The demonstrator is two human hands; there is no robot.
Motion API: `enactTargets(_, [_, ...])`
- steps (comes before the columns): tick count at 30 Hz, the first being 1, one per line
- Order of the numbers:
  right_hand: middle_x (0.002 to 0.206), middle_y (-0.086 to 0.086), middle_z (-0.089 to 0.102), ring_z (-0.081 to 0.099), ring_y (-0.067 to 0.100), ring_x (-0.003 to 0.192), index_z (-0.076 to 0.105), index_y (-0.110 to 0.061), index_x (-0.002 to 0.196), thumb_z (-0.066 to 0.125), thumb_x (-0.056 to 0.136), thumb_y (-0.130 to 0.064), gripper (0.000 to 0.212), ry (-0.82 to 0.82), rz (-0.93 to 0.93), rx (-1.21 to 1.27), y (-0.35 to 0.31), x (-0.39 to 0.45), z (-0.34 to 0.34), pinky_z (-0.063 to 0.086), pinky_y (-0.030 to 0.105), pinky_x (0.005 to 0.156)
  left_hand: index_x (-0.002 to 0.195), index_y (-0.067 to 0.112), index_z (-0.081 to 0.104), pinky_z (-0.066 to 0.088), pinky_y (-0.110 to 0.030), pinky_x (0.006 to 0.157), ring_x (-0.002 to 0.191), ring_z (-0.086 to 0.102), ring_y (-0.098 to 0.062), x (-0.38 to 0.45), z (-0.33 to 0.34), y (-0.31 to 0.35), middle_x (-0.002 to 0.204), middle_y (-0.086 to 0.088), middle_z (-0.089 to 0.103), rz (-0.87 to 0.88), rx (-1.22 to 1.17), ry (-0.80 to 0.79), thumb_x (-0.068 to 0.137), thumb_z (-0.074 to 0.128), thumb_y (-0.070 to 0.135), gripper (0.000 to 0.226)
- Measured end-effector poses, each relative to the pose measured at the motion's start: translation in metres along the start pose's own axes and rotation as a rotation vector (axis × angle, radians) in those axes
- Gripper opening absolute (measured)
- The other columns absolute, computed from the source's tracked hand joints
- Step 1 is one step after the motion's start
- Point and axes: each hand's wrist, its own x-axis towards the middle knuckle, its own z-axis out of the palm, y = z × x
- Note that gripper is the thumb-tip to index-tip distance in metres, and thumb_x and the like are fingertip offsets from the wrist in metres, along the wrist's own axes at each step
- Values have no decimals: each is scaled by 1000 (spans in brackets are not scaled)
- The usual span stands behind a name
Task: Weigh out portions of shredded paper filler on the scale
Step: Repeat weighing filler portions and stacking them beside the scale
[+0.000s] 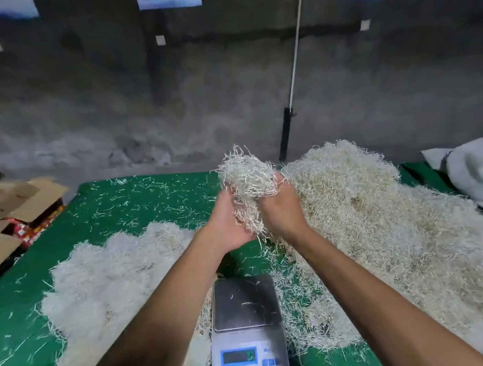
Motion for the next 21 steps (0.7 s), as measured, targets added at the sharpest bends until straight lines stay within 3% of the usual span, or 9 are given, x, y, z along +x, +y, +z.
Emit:
enactTargets(3, [76, -19, 71, 66, -2, 57, 62, -33, 92, 75, 75, -18, 26, -172, -104, -125, -3, -13, -2, 46, 11, 46, 137, 6, 59, 44, -52, 111, 126, 60, -38, -6, -6, 0, 136, -23, 61, 96, 4, -11, 105, 45, 47, 54])
enactTargets(5, [61, -22, 65, 59, -5, 47, 58, -27, 81, 69, 63, -31, 21, -289, -96, -225, 5, -23, 5, 40, 7, 42, 144, 8, 48, 45, -53, 110, 125, 59, -38, -7, -16, -3, 138, -25, 56, 124, 98, 103, 107, 42, 34, 45])
enactTargets(7, [66, -17, 66, 57, -6, 49, 60, -22, 87, 65, 62, -35, 29, -285, -101, -237, 14, -28, 14, 41, 8, 44, 140, 8, 48, 46, -51, 108, 122, 59, -35, -10, -24, -4, 135, -22, 56, 178, 159, 197, 107, 41, 28, 39])
enactTargets(10, [87, -4, 68, 63, 0, 60, 60, -21, 102, 66, 78, -12, 26, -146, -54, -175, 22, -31, 26, 49, 16, 52, 131, 13, 56, 44, -49, 111, 117, 61, -33, -12, -31, -5, 125, -17, 62, 211, 141, 170, 108, 42, 34, 34])
enactTargets(12, [75, -1, 68, 62, 10, 54, 63, -14, 92, 57, 82, 11, 27, -116, 29, -149, 28, -28, 31, 48, 22, 44, 133, 21, 51, 34, -51, 118, 112, 60, -24, -20, -34, -5, 124, -10, 60, 183, 213, 117, 108, 40, 39, 33])
enactTargets(14, [69, 2, 67, 59, 17, 52, 66, -4, 90, 52, 83, 19, 28, -85, 126, -143, 35, -21, 31, 42, 21, 39, 146, 17, 39, 40, -54, 113, 132, 50, -33, -18, -44, -10, 147, -17, 45, 186, 298, 119, 105, 48, 30, 45])
enactTargets(16, [88, 9, 68, 54, 11, 50, 62, -1, 123, 48, 85, 22, 47, 29, 256, -92, 36, -14, 26, 37, 17, 38, 156, 17, 23, 55, -45, 97, 135, 46, -33, -17, -58, -11, 158, -16, 29, 258, 318, 213, 99, 57, 13, 66])
enactTargets(18, [101, 7, 63, 47, 5, 48, 38, -5, 153, 48, 90, 19, 68, 141, 358, 34, 42, -6, 17, 35, 16, 39, 158, 20, 15, 60, -38, 88, 125, 55, -34, -16, -75, -11, 161, -17, 25, 304, 286, 293, 96, 63, 8, 79])
enactTargets(21, [100, 2, 53, 45, 9, 61, 49, -1, 140, 51, 95, 10, 46, 194, 465, 180, 55, -1, 4, 38, 22, 51, 159, 20, 11, 55, -46, 100, 88, 62, -20, -14, -99, -16, 160, -19, 28, 299, 261, 334, 90, 72, 12, 92])
